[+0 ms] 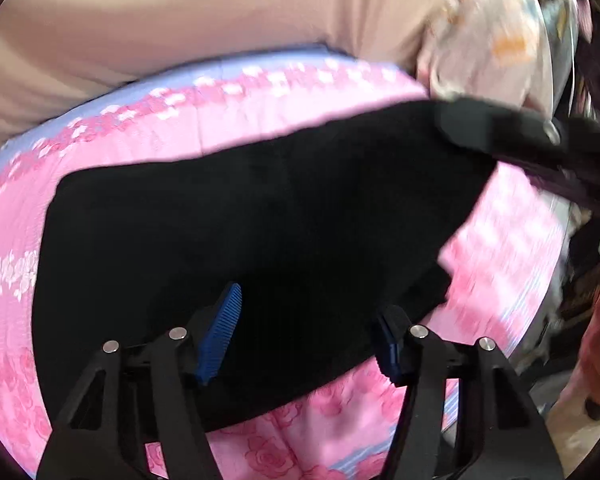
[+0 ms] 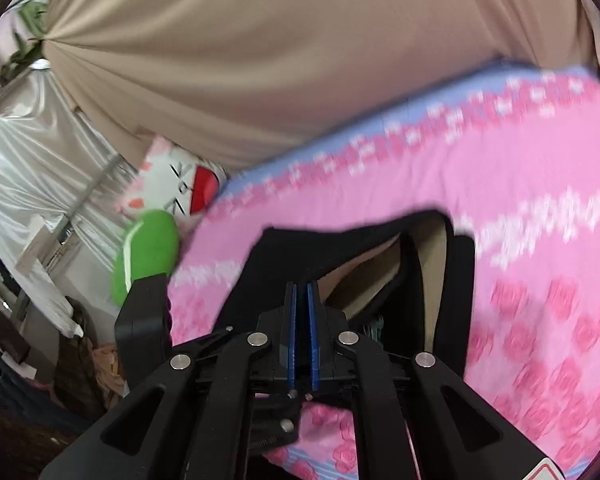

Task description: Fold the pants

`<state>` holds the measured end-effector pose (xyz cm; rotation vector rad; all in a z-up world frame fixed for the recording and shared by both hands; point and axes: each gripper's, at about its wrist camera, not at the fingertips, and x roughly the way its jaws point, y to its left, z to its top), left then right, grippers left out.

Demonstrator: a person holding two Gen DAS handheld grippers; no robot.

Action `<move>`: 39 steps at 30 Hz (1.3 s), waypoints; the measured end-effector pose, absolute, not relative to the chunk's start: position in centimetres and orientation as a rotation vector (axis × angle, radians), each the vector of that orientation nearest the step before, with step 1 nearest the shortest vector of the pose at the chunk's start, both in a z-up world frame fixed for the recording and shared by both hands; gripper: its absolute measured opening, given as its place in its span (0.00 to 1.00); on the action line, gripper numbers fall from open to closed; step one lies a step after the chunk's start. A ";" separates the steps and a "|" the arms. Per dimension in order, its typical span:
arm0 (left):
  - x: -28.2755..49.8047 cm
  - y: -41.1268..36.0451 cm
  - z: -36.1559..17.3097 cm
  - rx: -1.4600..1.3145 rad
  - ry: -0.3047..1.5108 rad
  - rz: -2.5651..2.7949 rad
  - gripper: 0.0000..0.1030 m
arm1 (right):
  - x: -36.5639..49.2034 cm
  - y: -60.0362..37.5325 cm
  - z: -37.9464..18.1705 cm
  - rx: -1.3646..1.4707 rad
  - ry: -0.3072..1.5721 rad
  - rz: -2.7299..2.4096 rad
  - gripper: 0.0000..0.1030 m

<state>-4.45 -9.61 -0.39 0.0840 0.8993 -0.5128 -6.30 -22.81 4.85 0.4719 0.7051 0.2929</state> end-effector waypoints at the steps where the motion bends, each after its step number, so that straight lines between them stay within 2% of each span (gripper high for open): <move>1: -4.3 -9.3 0.0 0.059 0.888 -0.516 0.56 | -6.6 -23.0 5.1 0.454 0.694 0.274 0.05; 4: -3.4 -10.2 -1.8 0.113 0.937 -0.507 0.60 | -6.3 -24.6 2.0 0.451 0.770 0.182 0.06; 6: -4.1 -11.4 -3.3 0.227 0.914 -0.479 0.71 | -6.2 -25.6 -1.4 0.402 0.868 0.037 0.06; 7: -4.9 -11.4 -3.1 0.260 0.894 -0.472 0.79 | -6.5 -26.3 -3.3 0.382 0.926 -0.038 0.12; 8: -5.7 -11.4 -2.7 0.284 0.894 -0.480 0.96 | -6.9 -26.7 -4.0 0.401 0.937 -0.039 0.13; 9: -6.1 -11.2 -2.3 0.273 0.896 -0.493 0.95 | -7.8 -27.3 -4.1 0.456 0.917 -0.019 0.13; 10: -6.6 -10.7 -1.8 0.257 0.899 -0.509 0.95 | -8.3 -27.5 -3.8 0.478 0.904 -0.009 0.19; 11: -6.8 -10.3 -1.4 0.245 0.902 -0.511 0.95 | -8.8 -27.5 -3.2 0.485 0.882 0.004 0.36; 12: -7.1 -9.3 -0.9 0.223 0.904 -0.495 0.95 | -9.2 -27.4 -2.4 0.472 0.855 0.000 0.49; 13: -7.2 -8.1 -0.5 0.195 0.906 -0.472 0.95 | -9.5 -27.0 -1.6 0.444 0.827 -0.020 0.68; 14: -7.1 -6.6 -0.1 0.155 0.909 -0.455 0.95 | -9.7 -26.6 -1.0 0.423 0.810 -0.029 0.71; 19: -5.4 1.8 0.1 -0.018 0.935 -0.267 0.95 | -8.8 -25.5 -1.5 0.470 0.843 0.031 0.75; 25: -2.7 10.5 -3.1 -0.327 1.003 -0.176 0.95 | -8.3 -24.9 -4.2 0.536 0.921 0.054 0.78; 31: -0.4 8.2 -6.0 -0.401 1.095 -0.300 0.95 | -7.0 -24.5 -5.4 0.598 0.961 0.075 0.84; 37: 1.1 4.4 -6.1 -0.274 1.056 -0.274 0.95 | -5.1 -24.4 -5.7 0.578 0.946 0.067 0.84; 39: 1.3 3.6 -6.1 -0.239 1.055 -0.263 0.95 | -4.8 -24.0 -5.7 0.550 0.933 0.058 0.78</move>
